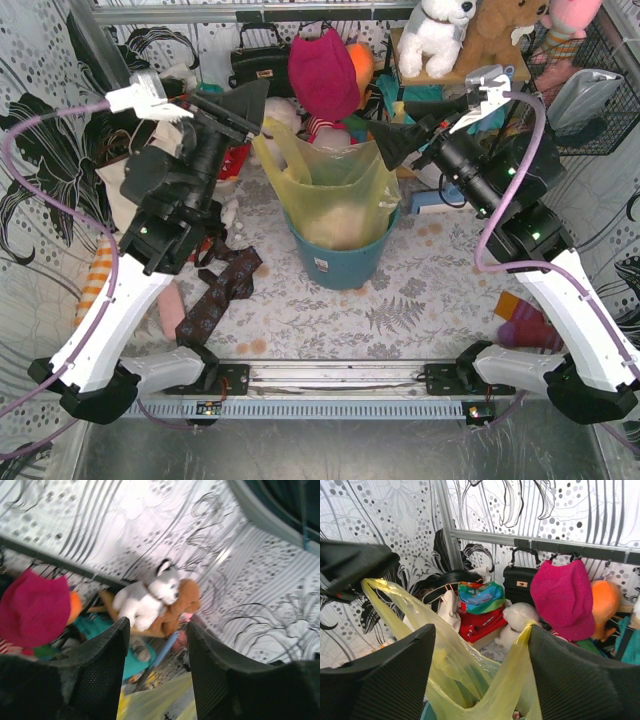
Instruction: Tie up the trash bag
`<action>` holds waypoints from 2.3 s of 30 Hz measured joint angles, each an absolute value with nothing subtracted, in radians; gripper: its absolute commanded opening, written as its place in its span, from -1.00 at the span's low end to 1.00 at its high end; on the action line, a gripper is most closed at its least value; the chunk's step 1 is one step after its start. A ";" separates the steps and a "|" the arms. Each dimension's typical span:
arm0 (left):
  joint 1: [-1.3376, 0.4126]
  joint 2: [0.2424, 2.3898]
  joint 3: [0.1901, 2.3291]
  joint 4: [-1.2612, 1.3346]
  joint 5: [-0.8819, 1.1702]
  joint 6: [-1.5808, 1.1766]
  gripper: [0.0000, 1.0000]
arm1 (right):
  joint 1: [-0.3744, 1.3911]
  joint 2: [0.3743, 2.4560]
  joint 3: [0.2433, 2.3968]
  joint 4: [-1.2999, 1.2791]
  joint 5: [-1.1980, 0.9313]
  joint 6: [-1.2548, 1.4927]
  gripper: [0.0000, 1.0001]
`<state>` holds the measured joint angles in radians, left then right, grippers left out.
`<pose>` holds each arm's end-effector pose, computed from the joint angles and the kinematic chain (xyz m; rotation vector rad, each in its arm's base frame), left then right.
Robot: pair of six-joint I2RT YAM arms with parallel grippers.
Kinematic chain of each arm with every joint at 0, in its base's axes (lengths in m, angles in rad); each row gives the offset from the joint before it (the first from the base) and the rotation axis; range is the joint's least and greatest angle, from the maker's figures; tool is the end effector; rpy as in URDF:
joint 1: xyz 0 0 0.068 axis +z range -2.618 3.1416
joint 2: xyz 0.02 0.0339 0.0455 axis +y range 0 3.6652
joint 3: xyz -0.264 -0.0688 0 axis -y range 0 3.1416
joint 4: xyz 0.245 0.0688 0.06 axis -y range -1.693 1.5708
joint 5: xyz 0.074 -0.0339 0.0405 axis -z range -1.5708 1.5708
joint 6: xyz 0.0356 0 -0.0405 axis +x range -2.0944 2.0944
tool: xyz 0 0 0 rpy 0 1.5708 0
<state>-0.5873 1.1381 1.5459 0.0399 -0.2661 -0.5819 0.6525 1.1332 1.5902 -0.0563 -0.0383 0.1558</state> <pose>0.1784 -0.1075 0.5523 -0.2433 1.1591 -0.8869 0.1600 0.1240 0.5573 -0.3289 1.1557 0.7342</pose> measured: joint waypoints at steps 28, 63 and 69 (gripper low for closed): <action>-0.778 1.643 2.176 -0.345 0.200 -0.559 0.01 | 0.653 0.960 1.680 -0.237 0.450 0.255 0.54; -0.792 1.790 2.258 -0.360 0.070 -0.543 -0.69 | 0.653 0.927 1.601 -0.201 0.419 0.318 0.50; -0.786 1.799 2.260 -0.367 0.097 -0.550 -1.00 | 0.653 0.918 1.580 -0.196 0.402 0.318 0.49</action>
